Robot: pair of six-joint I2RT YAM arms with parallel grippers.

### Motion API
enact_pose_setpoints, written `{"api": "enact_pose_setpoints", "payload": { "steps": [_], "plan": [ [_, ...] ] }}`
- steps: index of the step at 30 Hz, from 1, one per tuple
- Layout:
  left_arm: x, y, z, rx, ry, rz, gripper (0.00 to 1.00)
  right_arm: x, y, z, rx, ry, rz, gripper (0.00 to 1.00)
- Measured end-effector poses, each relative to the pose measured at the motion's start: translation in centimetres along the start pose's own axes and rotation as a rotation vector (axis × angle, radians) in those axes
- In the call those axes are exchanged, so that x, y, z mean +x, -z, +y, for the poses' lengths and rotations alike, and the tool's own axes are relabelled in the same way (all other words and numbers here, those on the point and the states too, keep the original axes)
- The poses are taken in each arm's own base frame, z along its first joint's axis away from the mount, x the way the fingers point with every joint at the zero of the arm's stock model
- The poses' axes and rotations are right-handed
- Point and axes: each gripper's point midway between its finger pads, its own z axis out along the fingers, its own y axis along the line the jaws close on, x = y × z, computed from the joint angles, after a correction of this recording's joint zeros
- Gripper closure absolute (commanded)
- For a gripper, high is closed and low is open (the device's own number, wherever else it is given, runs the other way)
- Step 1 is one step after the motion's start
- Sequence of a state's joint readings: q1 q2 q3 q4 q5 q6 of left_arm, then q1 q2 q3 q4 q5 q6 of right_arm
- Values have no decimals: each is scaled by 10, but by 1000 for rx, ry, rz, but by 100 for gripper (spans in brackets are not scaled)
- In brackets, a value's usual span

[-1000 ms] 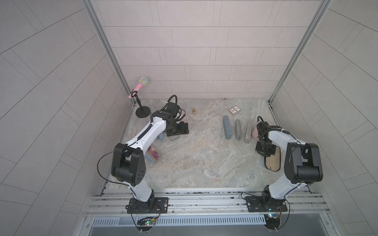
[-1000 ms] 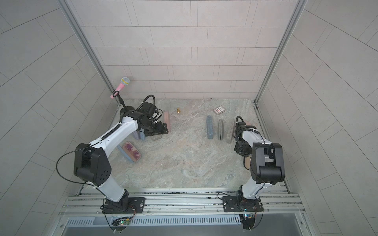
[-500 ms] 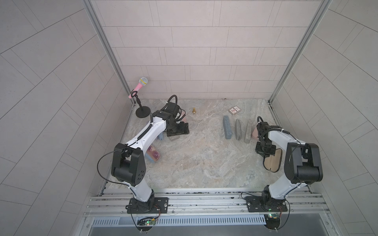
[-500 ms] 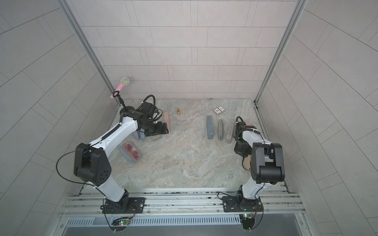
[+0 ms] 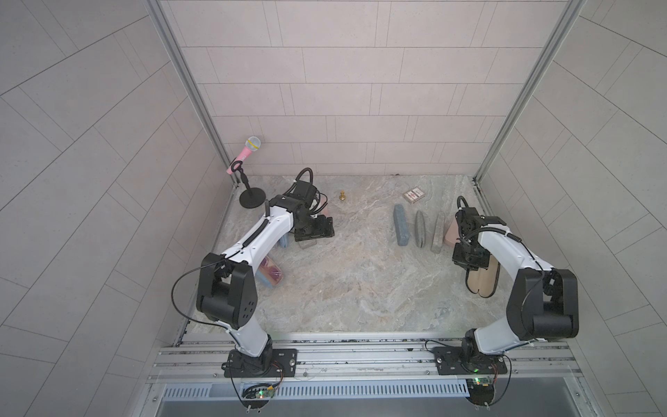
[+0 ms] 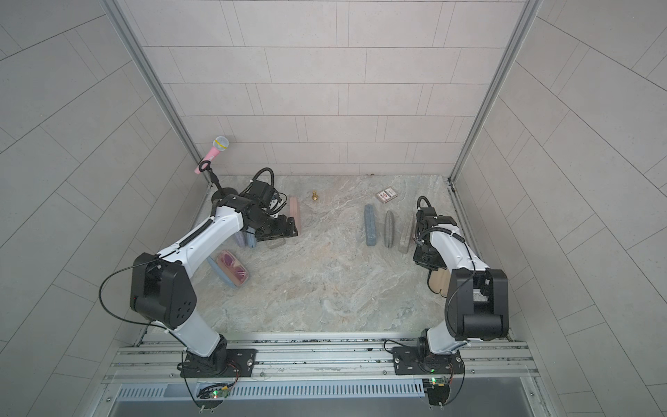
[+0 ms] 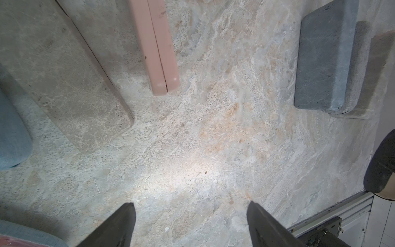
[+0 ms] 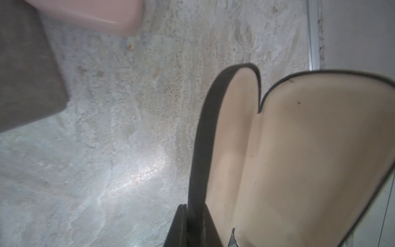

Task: Close the glasses case
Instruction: Pick up the glasses case at the center of the board, then place the glasses case at the center of the board.

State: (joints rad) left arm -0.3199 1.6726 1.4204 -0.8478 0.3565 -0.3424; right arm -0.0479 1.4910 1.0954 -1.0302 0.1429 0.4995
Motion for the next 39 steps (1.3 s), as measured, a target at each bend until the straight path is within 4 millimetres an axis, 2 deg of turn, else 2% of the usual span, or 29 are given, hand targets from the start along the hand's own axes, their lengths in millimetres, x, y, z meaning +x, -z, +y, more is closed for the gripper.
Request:
{"api": "enact_pose_setpoints", "payload": {
  "steps": [4, 8, 11, 15, 21, 26, 31, 39],
  "plan": [
    [0, -1, 0, 0, 1, 0, 11, 3, 27, 24, -36, 64, -60, 96],
    [1, -2, 1, -1, 2, 2, 11, 13, 57, 60, -70, 155, -124, 95],
    [1, -2, 1, -1, 5, 2, 11, 27, 76, 90, -105, 223, -169, 95],
    [3, -3, 2, -3, 10, 6, 11, 56, 95, 138, -149, 332, -203, 95],
    [4, -4, 5, -16, 13, 9, 11, 107, 92, 217, -191, 463, -189, 95],
    [3, -5, 8, -33, 20, 4, 10, 143, 77, 265, -238, 503, -157, 95],
    [5, -7, 12, -50, 29, 7, 10, 160, 64, 288, -287, 487, -115, 95],
    [5, -7, 13, -56, 30, 6, 10, 169, 55, 304, -347, 460, -73, 91]
  ]
}}
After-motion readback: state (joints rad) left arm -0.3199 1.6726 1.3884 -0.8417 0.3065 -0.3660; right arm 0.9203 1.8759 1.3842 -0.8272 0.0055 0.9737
